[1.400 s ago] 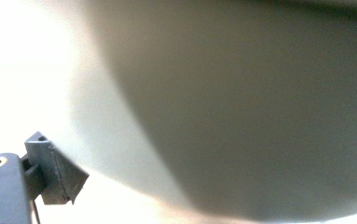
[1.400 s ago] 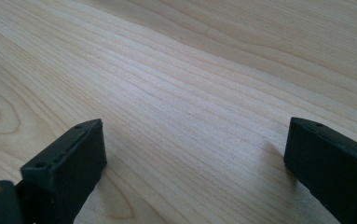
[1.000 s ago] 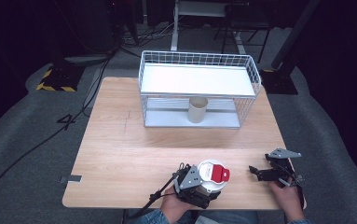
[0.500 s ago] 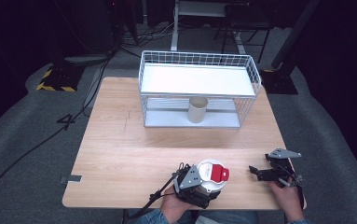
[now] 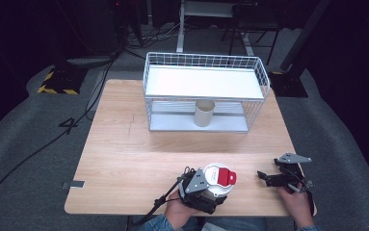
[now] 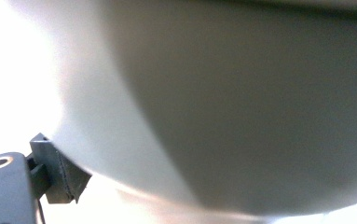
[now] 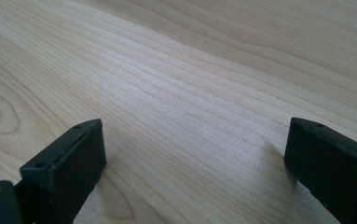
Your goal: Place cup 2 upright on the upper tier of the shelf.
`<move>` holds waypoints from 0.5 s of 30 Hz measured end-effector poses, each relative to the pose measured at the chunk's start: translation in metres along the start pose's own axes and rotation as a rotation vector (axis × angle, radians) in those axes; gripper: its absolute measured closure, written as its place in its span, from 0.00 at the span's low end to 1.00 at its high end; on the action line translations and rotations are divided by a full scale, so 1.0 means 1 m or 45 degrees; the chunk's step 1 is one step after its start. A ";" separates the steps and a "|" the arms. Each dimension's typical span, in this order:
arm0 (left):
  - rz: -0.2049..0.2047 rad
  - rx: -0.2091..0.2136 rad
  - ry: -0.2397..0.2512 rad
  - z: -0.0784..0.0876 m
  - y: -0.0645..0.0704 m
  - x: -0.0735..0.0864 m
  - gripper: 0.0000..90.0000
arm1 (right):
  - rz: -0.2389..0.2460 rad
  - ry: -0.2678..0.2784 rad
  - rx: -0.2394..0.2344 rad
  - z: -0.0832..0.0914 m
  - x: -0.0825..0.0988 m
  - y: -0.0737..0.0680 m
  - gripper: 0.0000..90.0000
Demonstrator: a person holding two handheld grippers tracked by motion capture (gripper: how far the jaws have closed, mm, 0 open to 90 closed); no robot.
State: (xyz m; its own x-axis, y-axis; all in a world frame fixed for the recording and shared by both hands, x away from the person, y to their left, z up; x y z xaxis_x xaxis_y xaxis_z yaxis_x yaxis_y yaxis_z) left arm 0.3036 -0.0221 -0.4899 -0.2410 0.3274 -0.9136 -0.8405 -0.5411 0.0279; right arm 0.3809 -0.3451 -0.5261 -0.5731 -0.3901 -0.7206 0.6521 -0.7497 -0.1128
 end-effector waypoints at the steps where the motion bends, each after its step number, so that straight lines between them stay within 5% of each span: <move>1: 0.000 -0.003 0.007 0.001 -0.001 -0.002 0.12 | -0.003 0.000 0.002 0.000 0.000 0.000 0.06; 15: 0.010 -0.020 0.057 0.014 -0.007 -0.024 0.12 | -0.022 -0.009 0.023 -0.001 0.000 0.001 0.02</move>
State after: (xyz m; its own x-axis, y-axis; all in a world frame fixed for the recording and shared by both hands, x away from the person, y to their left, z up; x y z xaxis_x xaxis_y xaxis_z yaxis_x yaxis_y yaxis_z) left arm 0.3088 -0.0156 -0.4626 -0.2256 0.2882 -0.9306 -0.8309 -0.5556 0.0294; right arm 0.3822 -0.3448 -0.5267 -0.5878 -0.3806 -0.7139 0.6332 -0.7657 -0.1130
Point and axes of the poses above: each handheld gripper's, and its own axes: z roughly backward along the jaws, x roughly out of its underside, y roughly to its right, the point moved 3 cm from there along -z, roughly forward along the jaws, and after that the axes turned 10 degrees about -x, right-handed, at the moved point
